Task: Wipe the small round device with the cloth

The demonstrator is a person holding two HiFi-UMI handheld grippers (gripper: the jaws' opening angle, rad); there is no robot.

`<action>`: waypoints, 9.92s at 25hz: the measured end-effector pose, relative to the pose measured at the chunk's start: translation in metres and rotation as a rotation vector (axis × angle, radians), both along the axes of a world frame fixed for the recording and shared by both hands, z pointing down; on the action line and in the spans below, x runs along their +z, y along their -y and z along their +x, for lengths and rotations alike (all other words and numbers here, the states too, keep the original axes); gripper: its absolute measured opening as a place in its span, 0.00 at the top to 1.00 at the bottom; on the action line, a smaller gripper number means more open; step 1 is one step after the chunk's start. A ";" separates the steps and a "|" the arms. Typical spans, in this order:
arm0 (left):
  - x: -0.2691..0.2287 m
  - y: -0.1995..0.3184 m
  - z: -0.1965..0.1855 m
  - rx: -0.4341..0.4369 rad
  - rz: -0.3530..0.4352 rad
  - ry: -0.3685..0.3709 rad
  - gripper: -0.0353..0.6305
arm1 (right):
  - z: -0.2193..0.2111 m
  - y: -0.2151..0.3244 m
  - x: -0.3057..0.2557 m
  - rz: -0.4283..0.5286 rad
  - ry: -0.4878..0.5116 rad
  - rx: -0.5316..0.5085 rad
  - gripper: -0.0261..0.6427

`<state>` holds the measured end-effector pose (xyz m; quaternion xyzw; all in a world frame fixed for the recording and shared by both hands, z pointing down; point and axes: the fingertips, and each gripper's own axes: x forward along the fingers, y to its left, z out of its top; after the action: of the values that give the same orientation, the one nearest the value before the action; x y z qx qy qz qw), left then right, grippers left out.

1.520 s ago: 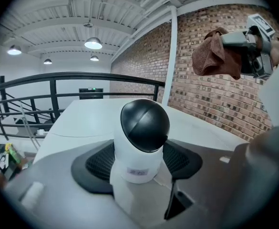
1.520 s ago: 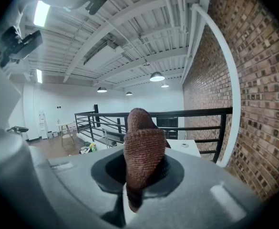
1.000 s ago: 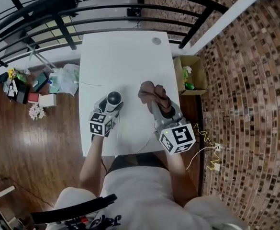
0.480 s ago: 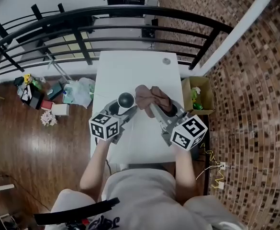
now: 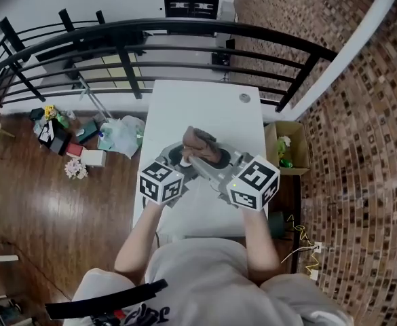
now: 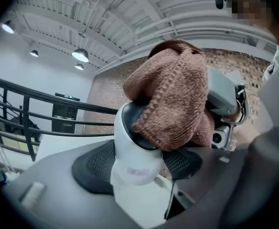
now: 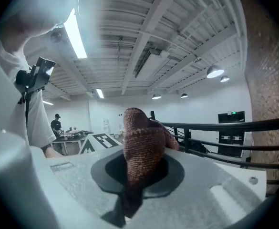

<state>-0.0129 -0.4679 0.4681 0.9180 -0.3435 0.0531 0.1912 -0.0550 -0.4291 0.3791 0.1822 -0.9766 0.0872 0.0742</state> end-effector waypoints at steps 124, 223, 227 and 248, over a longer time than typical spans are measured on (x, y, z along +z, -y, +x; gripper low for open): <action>-0.066 -0.069 -0.014 0.425 0.043 -0.548 0.44 | 0.059 0.001 -0.022 -0.249 0.253 -0.211 0.92; -0.111 -0.084 -0.019 0.531 0.106 -0.782 0.44 | 0.046 0.012 0.031 -0.386 0.248 -0.179 0.92; -0.129 -0.084 -0.019 0.540 0.144 -0.826 0.44 | 0.033 0.005 0.035 -0.411 0.249 -0.231 0.92; -0.118 -0.024 -0.062 0.067 0.139 -0.831 0.44 | 0.008 -0.036 0.028 -0.348 0.190 -0.348 0.92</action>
<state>-0.0754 -0.4441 0.3502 0.8826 -0.2101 -0.3388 0.2490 -0.0466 -0.3930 0.4067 -0.0128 -0.9661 0.2564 0.0262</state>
